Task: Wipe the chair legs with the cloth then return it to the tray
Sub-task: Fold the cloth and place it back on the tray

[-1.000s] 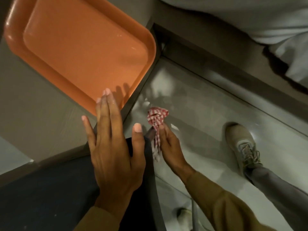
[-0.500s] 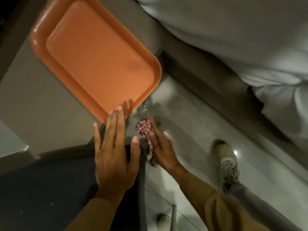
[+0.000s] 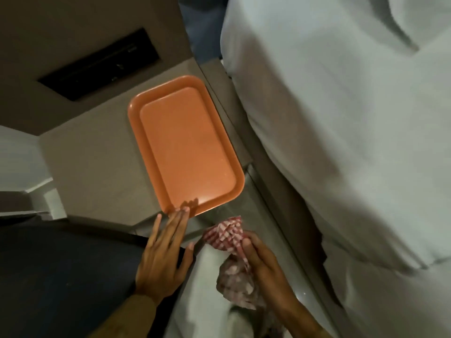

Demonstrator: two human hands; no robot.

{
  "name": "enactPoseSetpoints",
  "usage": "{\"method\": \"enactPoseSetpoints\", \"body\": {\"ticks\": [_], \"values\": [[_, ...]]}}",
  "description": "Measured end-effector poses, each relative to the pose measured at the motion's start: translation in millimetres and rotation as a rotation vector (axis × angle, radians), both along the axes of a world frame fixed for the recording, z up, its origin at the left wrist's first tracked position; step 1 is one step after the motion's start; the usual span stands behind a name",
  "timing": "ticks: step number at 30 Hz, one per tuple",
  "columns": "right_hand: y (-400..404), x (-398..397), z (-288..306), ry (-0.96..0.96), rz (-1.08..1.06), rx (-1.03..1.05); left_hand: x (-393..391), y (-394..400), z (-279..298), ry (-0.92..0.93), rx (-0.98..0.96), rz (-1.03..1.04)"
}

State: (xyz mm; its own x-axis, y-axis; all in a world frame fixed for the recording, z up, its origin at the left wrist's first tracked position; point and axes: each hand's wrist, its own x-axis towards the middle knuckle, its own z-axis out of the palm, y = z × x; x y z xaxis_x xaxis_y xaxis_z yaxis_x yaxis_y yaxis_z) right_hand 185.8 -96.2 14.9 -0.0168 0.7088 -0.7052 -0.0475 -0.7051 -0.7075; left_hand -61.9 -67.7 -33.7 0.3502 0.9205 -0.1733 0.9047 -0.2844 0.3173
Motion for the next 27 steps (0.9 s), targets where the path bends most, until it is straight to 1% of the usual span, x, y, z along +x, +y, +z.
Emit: {"method": "enactPoseSetpoints", "body": {"ticks": [2,4,6,7,8,10,11,12,14,15,16,17,18,19,22,24,27], "values": [[16.0,11.9,20.6,0.078,-0.072,-0.121,-1.7,0.2,-0.5,-0.016,-0.044,0.026],[31.3,19.5,37.7,0.147,-0.063,-0.186,-0.5,0.1,3.1,-0.043,-0.104,0.041],[53.9,22.0,57.0,0.12,0.014,-0.095,5.6,3.1,13.5,-0.096,-0.15,0.097],[65.9,21.5,65.7,0.099,0.042,-0.038,10.1,6.4,20.3,-0.163,-0.178,0.186],[76.6,20.5,72.1,0.091,0.068,0.001,15.9,11.4,30.8,-0.277,-0.228,0.333],[95.5,16.8,77.8,0.065,0.093,0.054,28.7,27.3,54.6,-0.606,-0.394,0.626],[106.1,13.0,79.1,0.071,0.094,0.074,34.2,36.4,65.1,-0.783,-0.466,0.739],[116.6,8.0,79.2,0.101,0.081,0.085,40.2,45.2,73.4,-0.919,-0.533,0.836],[135.3,-2.7,82.5,0.16,0.062,0.084,49.3,58.7,84.1,-1.146,-0.719,1.03],[144.6,-7.9,81.4,0.151,0.069,0.09,52.4,66.8,86.3,-1.227,-0.823,1.103],[153.0,-13.0,79.3,0.127,0.082,0.105,52.3,75.3,85.5,-1.271,-0.895,1.15],[159.8,-17.5,76.4,0.103,0.094,0.121,53.1,85.2,85.6,-1.294,-0.928,1.184],[165.9,-21.0,72.9,0.077,0.109,0.14,53.2,94.4,83.6,-1.299,-0.903,1.192],[171.4,-24.2,68.9,0.049,0.132,0.165,52.9,102.5,81.5,-1.281,-0.839,1.195],[185.8,-27.5,51.2,-0.132,0.228,0.235,51.8,120.0,67.1,-1.247,-0.591,1.261],[190.6,-27.8,37.2,-0.212,0.301,0.249,48.9,127.4,57.0,-1.112,-0.449,1.258],[193.8,-36.1,10.5,-0.378,0.427,0.314,44.2,137.1,46.1,-0.896,-0.331,1.165]]}}
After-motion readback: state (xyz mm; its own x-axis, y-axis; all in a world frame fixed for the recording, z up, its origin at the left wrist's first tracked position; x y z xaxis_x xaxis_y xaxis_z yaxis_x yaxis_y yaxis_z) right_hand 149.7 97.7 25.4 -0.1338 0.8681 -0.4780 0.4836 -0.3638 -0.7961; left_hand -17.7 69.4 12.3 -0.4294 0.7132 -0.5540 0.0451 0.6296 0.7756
